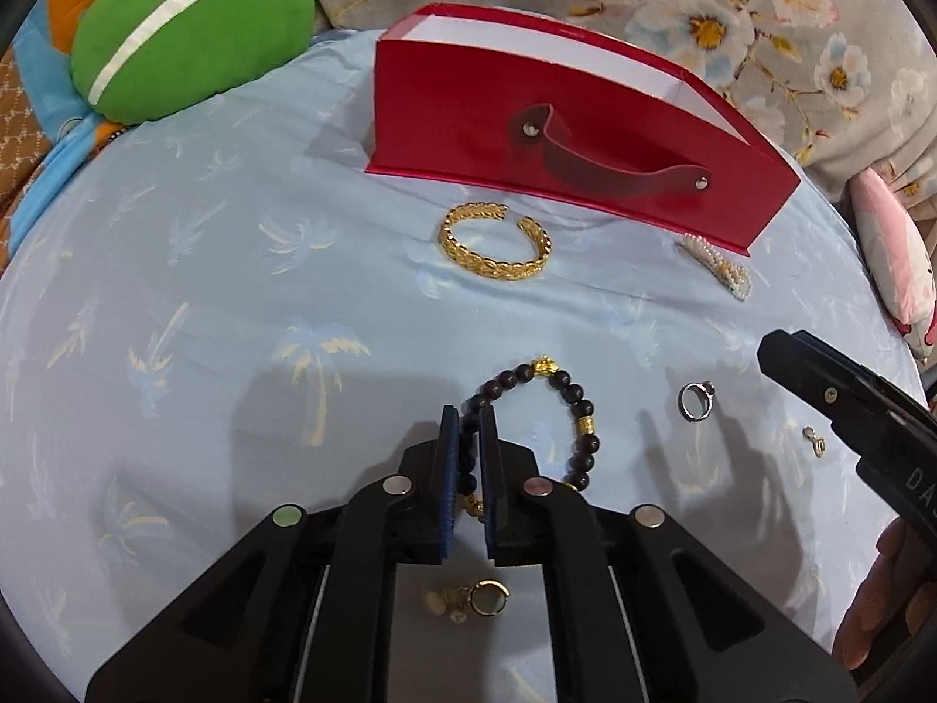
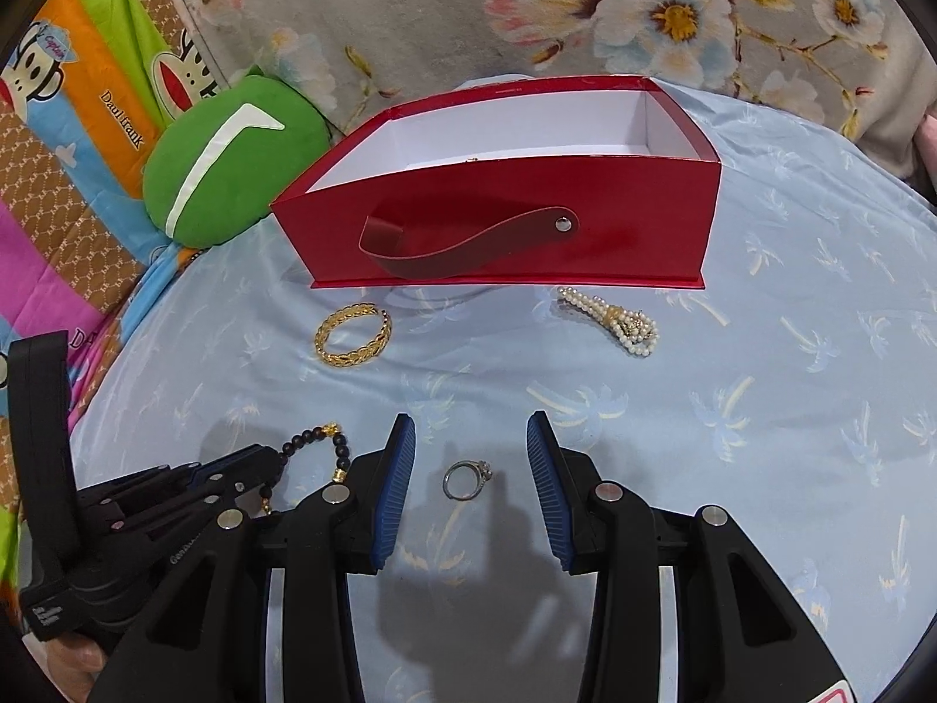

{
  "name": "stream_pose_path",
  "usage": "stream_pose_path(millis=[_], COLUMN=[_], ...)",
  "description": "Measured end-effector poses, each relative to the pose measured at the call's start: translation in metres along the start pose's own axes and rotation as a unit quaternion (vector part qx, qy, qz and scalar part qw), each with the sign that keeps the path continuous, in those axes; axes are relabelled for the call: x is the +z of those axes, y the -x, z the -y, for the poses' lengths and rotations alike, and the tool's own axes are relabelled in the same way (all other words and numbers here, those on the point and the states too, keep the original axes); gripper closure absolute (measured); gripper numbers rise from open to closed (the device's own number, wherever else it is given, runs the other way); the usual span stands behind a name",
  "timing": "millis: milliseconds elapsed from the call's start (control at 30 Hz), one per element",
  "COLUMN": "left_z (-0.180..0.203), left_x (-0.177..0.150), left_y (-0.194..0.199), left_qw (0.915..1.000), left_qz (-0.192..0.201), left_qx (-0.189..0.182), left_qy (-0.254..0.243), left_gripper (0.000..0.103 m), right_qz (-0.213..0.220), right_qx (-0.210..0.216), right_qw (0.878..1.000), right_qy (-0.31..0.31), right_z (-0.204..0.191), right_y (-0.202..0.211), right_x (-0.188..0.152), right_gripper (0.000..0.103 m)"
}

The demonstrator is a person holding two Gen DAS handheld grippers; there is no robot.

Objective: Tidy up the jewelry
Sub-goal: 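Grasp the black bead bracelet with the left tool while the right tool grasps the gold twisted bangle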

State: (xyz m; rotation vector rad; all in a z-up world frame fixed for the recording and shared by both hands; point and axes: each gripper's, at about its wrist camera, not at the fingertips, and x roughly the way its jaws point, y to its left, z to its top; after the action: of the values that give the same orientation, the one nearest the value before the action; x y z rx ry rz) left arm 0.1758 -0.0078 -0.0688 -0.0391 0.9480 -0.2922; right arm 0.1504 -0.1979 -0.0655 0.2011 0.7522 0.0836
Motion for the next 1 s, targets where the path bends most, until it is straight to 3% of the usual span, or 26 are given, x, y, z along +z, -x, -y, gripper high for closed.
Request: stream_pose_path(millis=[167, 200, 300, 400, 567, 633, 667, 1000], left_z=[0.0, -0.001, 0.0, 0.001, 0.007, 0.01, 0.011, 0.0], left_x=[0.0, 0.0, 0.001, 0.003, 0.002, 0.001, 0.001, 0.009], left_y=[-0.001, 0.001, 0.005, 0.009, -0.003, -0.004, -0.005, 0.022], left_qw=[0.9998, 0.9997, 0.9998, 0.9996, 0.9998, 0.9998, 0.9997, 0.9992], left_qz=[-0.004, -0.003, 0.007, 0.014, -0.003, 0.001, 0.0, 0.032], left_qx=[-0.016, -0.021, -0.015, -0.024, -0.019, -0.01, -0.009, -0.022], left_qy=[0.004, 0.009, 0.007, 0.007, -0.007, -0.019, -0.022, -0.013], left_gripper=[0.093, 0.088, 0.059, 0.059, 0.064, 0.089, 0.095, 0.097], right_qz=[-0.001, 0.0, 0.002, 0.001, -0.002, -0.003, -0.004, -0.042], right_qx=[0.005, 0.007, 0.008, 0.007, 0.007, 0.006, 0.007, 0.05], right_qw=[1.0, 1.0, 1.0, 1.0, 1.0, 1.0, 1.0, 0.997], right_qy=[0.021, 0.021, 0.019, 0.018, 0.016, 0.022, 0.025, 0.04], right_z=[-0.012, -0.012, -0.012, -0.011, -0.01, -0.012, -0.014, -0.042], right_y=[-0.009, -0.009, -0.01, -0.011, -0.013, -0.015, -0.017, -0.07], right_x=[0.008, 0.01, 0.013, 0.013, 0.013, 0.015, 0.017, 0.046], right_gripper=[0.064, 0.064, 0.064, 0.064, 0.064, 0.064, 0.064, 0.064])
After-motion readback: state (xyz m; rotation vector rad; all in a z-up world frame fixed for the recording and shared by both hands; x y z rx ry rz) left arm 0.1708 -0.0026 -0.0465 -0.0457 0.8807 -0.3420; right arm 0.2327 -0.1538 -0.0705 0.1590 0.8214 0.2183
